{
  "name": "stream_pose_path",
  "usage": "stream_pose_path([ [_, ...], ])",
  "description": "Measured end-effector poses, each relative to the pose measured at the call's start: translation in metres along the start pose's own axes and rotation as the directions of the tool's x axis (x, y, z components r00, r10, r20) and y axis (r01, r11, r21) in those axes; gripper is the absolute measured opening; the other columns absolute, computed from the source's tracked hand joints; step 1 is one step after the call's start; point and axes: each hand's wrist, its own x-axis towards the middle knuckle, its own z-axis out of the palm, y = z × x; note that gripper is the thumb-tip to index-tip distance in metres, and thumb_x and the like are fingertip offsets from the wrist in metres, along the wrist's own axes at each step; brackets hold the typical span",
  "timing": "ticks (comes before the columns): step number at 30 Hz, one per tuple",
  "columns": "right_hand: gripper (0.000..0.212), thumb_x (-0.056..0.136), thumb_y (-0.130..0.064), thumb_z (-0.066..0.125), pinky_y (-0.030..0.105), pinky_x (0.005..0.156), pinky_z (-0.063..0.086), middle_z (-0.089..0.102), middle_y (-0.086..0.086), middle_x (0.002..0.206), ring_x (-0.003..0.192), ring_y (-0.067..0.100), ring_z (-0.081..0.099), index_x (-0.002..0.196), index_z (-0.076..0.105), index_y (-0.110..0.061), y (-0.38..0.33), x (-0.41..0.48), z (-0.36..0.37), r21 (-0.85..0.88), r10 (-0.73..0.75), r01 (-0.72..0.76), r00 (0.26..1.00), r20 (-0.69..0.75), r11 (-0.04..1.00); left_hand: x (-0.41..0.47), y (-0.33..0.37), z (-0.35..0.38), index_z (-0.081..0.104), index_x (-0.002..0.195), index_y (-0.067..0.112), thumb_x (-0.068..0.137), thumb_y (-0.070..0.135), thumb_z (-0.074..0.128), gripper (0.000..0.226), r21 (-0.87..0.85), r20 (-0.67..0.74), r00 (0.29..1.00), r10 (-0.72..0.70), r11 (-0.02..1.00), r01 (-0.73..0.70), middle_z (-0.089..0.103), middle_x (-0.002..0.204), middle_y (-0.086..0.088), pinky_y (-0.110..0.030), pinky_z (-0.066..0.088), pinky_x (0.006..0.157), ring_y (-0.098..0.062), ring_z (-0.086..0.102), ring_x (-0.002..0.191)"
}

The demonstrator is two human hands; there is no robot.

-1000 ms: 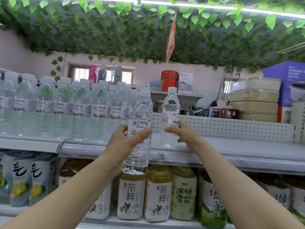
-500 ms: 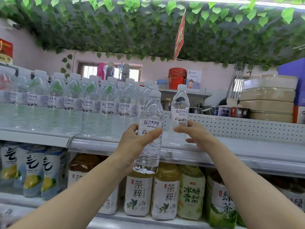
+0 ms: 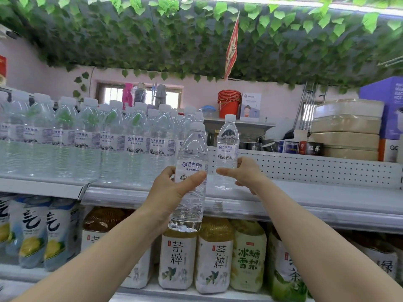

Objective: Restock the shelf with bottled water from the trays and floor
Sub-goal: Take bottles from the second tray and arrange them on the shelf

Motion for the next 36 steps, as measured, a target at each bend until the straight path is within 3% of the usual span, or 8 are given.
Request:
stream_pose_path([
  [7,0.056,0.073,-0.047,0.089,0.028,0.066,0.055,0.068,-0.002,0.110,0.102,0.018,0.064,0.115,0.064,-0.019,0.001,0.004,0.002,-0.007,0.029,-0.029,1.000,0.010,1.000,0.003,-0.003,0.000,0.045,0.083,0.035,0.081,0.026,0.078,0.035,-0.018,0.003,1.000,0.017,1.000,-0.017,0.059,0.079,0.022,-0.031,0.045,0.085,0.009,0.058,0.071],
  [13,0.081,0.082,-0.047,0.081,0.031,0.079,0.058,0.058,0.007,0.130,0.108,0.021,0.061,0.144,0.046,-0.009,0.003,-0.004,-0.010,0.068,0.044,-0.041,0.999,-0.032,0.997,0.008,-0.001,0.008,0.044,0.082,0.035,0.081,0.025,0.078,0.035,-0.035,0.022,0.999,0.028,0.999,-0.027,0.058,0.077,0.022,-0.030,0.043,0.084,0.008,0.056,0.070],
  [17,0.057,0.087,-0.042,0.077,0.029,0.076,0.058,0.066,0.005,0.123,0.107,0.019,0.066,0.132,0.060,-0.012,-0.005,-0.029,-0.022,0.274,-0.037,0.050,0.998,-0.052,0.960,0.021,0.006,0.018,0.057,0.101,0.030,0.063,0.041,0.084,0.048,-0.012,0.061,0.998,-0.018,1.000,0.019,0.071,0.102,0.007,-0.043,0.043,0.103,-0.009,0.065,0.095],
  [19,0.043,0.089,-0.039,0.074,0.031,0.078,0.059,0.070,0.009,0.122,0.110,0.023,0.068,0.122,0.068,-0.012,-0.011,-0.046,-0.026,0.429,-0.050,0.029,0.998,0.038,0.903,0.027,0.010,0.028,0.061,0.110,0.024,0.054,0.045,0.086,0.065,-0.029,0.062,0.998,-0.029,0.999,0.031,0.074,0.108,0.001,-0.044,0.048,0.097,-0.016,0.067,0.101],
  [22,0.044,0.088,-0.040,0.073,0.035,0.086,0.058,0.072,0.009,0.122,0.115,0.025,0.067,0.122,0.071,-0.012,-0.015,-0.069,-0.036,0.514,-0.093,0.007,0.986,0.141,0.858,0.038,0.012,0.043,0.057,0.097,0.027,0.068,0.037,0.085,0.042,-0.057,0.086,0.996,-0.038,0.997,0.043,0.069,0.097,0.006,-0.039,0.041,0.099,-0.010,0.062,0.092],
  [26,0.049,0.083,-0.040,0.077,0.046,0.100,0.056,0.073,0.004,0.120,0.114,0.020,0.068,0.126,0.068,-0.017,-0.019,-0.090,-0.044,0.439,-0.158,0.021,0.947,0.278,0.898,0.056,0.009,0.064,0.061,0.116,0.018,0.056,0.039,0.094,0.072,-0.082,0.089,0.995,-0.050,0.995,0.057,0.074,0.108,-0.008,-0.050,0.053,0.093,-0.028,0.071,0.100],
  [29,0.034,0.083,-0.031,0.079,0.039,0.093,0.058,0.076,-0.002,0.105,0.099,0.012,0.072,0.115,0.068,-0.024,-0.019,-0.092,-0.049,0.381,-0.152,0.055,0.962,0.228,0.923,0.068,0.006,0.080,0.059,0.119,0.013,0.060,0.030,0.090,0.068,-0.124,0.104,0.993,-0.051,0.990,0.063,0.074,0.108,-0.013,-0.040,0.060,0.073,-0.030,0.073,0.094],
  [36,0.041,0.083,-0.027,0.081,0.031,0.078,0.056,0.074,-0.002,0.097,0.089,0.011,0.070,0.120,0.069,-0.017,-0.010,-0.079,-0.070,0.357,-0.092,0.024,0.980,0.177,0.934,0.088,-0.003,0.110,0.063,0.119,0.013,0.060,0.038,0.088,0.069,-0.032,0.192,0.981,-0.030,0.999,0.037,0.076,0.103,-0.005,-0.032,0.055,0.076,-0.021,0.073,0.096],
])
